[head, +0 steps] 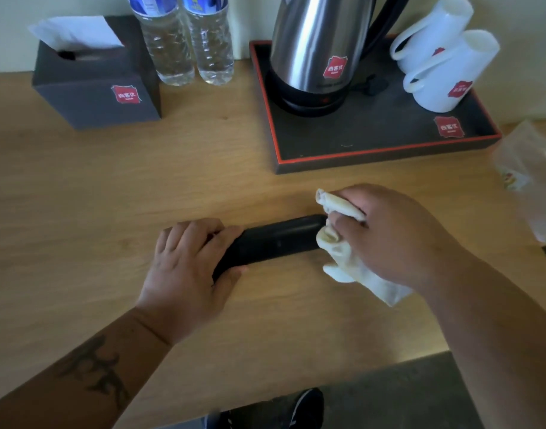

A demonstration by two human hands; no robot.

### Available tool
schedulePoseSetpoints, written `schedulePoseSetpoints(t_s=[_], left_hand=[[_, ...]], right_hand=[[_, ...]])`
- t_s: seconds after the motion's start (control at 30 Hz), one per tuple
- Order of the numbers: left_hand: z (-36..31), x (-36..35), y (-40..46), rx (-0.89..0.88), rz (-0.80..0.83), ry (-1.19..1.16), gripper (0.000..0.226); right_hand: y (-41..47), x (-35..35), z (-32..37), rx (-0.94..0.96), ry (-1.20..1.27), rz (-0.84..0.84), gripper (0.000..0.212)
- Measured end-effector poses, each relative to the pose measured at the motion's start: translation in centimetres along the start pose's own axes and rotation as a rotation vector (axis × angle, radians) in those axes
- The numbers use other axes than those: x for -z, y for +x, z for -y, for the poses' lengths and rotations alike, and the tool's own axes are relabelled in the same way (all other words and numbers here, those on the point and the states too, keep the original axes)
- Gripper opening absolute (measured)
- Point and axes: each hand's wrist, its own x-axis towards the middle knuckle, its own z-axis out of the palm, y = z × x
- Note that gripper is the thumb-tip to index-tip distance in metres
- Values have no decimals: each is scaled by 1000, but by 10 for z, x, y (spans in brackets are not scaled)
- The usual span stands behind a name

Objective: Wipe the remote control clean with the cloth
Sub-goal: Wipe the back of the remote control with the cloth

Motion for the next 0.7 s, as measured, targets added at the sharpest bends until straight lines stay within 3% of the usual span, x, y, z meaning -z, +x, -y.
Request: schedulePoseSetpoints(t_s=[0.13, 0.3, 0.4, 0.57, 0.63, 0.7], left_hand=[[2, -3, -1, -27, -18, -6, 56], [2, -3, 0, -37, -18, -30, 56], [2, -4, 0, -31, -26, -34, 54], [1, -8, 1, 9, -75, -124, 51], [0, -8, 1, 9, -109, -175, 54], [0, -7, 1, 25, -114, -216, 58]], right_hand=[[8, -20, 20, 137, -416, -1, 14], [0, -36, 38, 190, -564, -89, 19], [0, -51, 55, 259, -475, -139, 7], [-3, -71, 94, 326, -374, -175, 35], [-8, -76, 110, 365, -361, -136, 43], [-12, -74, 105, 410, -308, -12, 33]])
